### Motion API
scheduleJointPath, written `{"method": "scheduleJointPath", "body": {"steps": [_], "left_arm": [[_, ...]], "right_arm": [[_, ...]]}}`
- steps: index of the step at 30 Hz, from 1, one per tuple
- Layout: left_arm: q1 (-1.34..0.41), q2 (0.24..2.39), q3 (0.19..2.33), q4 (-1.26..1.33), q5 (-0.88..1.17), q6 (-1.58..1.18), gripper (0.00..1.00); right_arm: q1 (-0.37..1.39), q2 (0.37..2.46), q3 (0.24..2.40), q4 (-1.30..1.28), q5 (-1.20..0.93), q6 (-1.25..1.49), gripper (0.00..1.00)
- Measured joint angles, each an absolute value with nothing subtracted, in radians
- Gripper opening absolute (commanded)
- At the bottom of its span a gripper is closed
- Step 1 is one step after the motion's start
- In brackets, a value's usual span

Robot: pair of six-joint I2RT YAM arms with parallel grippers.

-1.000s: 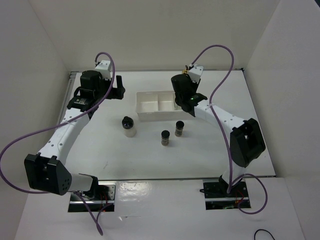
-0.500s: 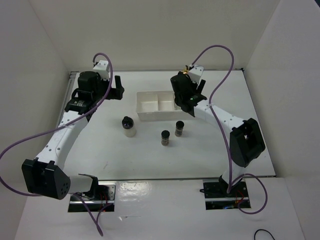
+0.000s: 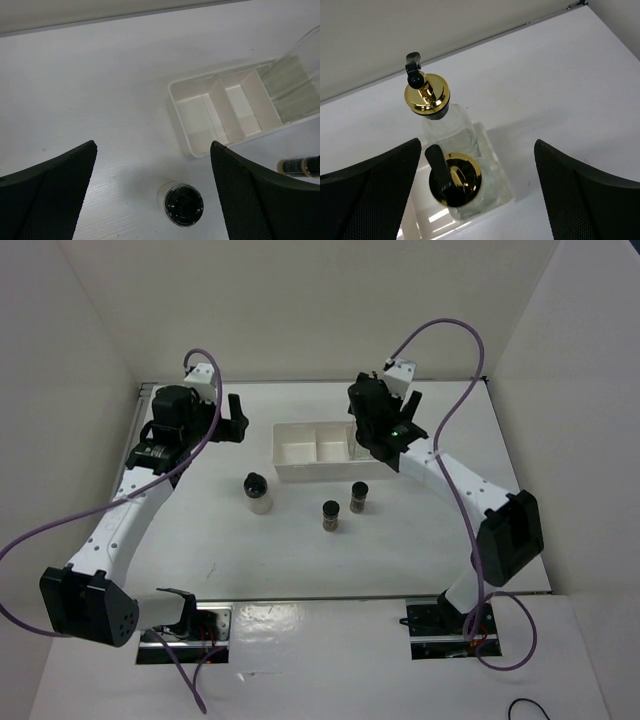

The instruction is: Organize the condiment bottles

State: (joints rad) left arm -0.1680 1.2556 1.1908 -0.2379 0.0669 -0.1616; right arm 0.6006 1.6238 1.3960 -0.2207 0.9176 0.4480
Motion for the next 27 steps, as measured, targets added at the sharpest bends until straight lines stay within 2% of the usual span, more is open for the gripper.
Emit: {"method": "scheduleJointPath", "body": {"steps": [9,15,22,27], "left_arm": [[-0.178,1.24,1.189,-0.239,0.109,-0.17,1.0],[-0.194,1.24,1.19,-0.242,0.191,-0.186,1.0],[-0.226,1.24,1.233,-0.27,0.297,-0.179,1.0],[-0.233,1.24,1.242,-0.271,0.315,-0.183,1.0]], "right_arm": [[0.61,1.272,1.33,-0.256,0.799,0.414,0.98],[0.642,1.092,1.176,-0.313,0.656,0.486,0.98],[0.673,1.066,0.957,-0.413,0.482,0.657,0.98],[0.675,1.168,0.939,-0.44,0.429,0.743,0.98]]}}
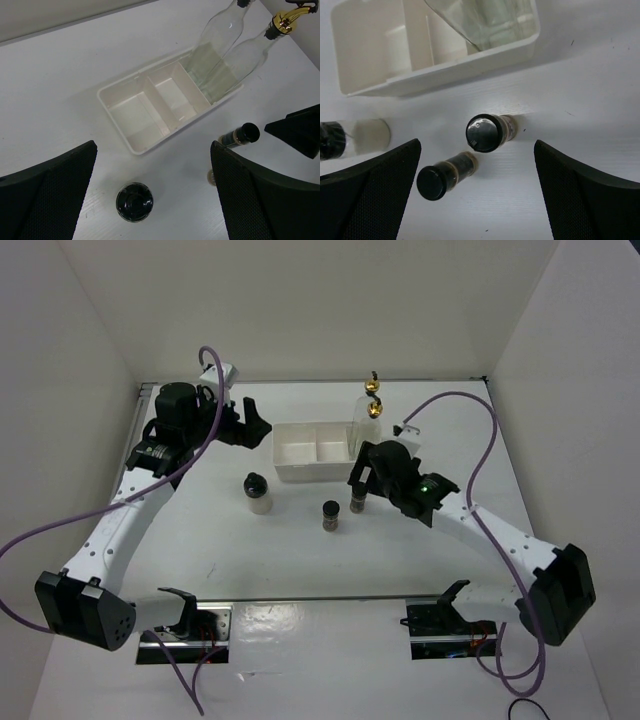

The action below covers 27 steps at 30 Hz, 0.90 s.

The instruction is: Organize the condiment bottles

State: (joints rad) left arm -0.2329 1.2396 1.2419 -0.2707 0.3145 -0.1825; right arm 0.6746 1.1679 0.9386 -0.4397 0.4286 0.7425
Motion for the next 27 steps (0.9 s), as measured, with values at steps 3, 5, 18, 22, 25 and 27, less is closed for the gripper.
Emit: {"method": "scheduleJointPath", "body": {"steps": [3,5,18,22,25,27], "left_arm": [[-0.235,1.24,1.242,-0.271,0.315,-0.183,1.0],[-0.237,1.24,1.242,-0.271,0.315,-0.183,1.0],[-0.238,1.244,1.242,-0.286,0.308,-0.183,1.0],[-0.238,1.245,1.244,-0.286,0.298,-0.181,1.0],[-0.238,1.246,1.244,-0.289,0.29,-0.181,1.0],[-0.238,1.247,1.244,-0.289,0.286,-0.181,1.0]], "right_arm": [[0.675,1.25,0.941,-0.447,0.418,0.774,0.98],[0.675,1.293,0.942,-0.448,0.406,0.788,0.98],[0.676,1.414,0.957,-0.45,0.403,0.818,0.9],[0.676,1.439,0.962,-0.449,0.403,0.819,0.78],[0.676,1.451,0.965,-0.448,0.403,0.818,0.68],[0.676,1.458,0.966,-0.447,0.403,0.815,0.57]]}}
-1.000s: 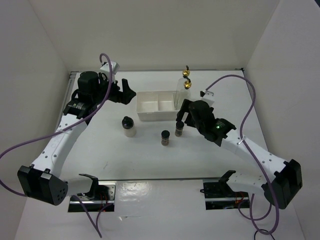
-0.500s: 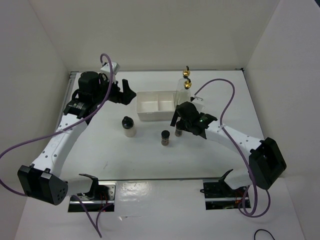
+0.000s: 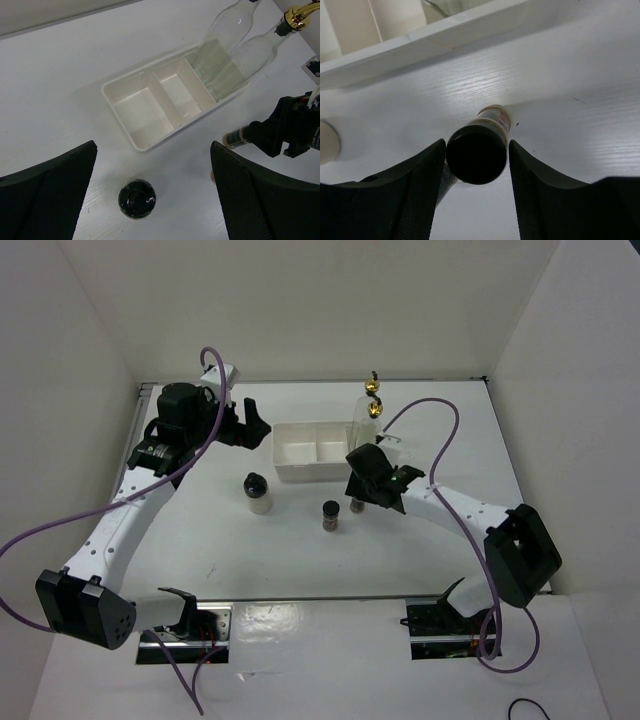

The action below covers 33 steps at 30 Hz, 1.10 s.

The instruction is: Organize the condiment bottles

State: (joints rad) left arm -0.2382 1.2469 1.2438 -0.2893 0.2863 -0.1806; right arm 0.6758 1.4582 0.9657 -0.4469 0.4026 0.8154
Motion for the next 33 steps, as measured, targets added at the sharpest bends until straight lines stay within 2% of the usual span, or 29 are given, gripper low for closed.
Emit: {"method": "scheduleJointPath", "body": {"steps": [3,5,6,10,13,19,26,33], "left_arm": [[-0.238,1.247,1.244,-0.291,0.282,-0.18,1.0],[-0.238,1.247,1.244,-0.292,0.279,-0.18,1.0],[-0.238,1.247,1.244,-0.292,0.278,-0.18,1.0],[-0.238,1.247,1.244,-0.292,0.273,-0.178,1.0],[-0.238,1.247,1.244,-0.292,0.267,-0.17,1.0],[-0.238,1.247,1.243,-0.292,0.257,-0.162,1.0],[-0.238,1.246,1.228,-0.292,0.207,-0.169,1.0],[-0.238,1.246,1.204,-0.306,0.107,-0.215,1.0]], "right_arm": [[0.676,1.475,0.97,-0.441,0.404,0.812,0.43],[0.675,1.478,0.984,-0.434,0.407,0.813,0.37],[0.676,1.48,0.988,-0.43,0.406,0.813,0.3],[0.677,1.488,0.991,-0.434,0.402,0.812,0.12],[0.678,1.489,1.013,-0.463,0.393,0.802,0.06],[0.679,1.411,1.055,-0.487,0.284,0.72,0.02],[0.69,1.301,1.193,-0.527,0.206,0.636,0.02],[0.705,1.332,1.308,-0.529,0.202,0.568,0.02]]}}
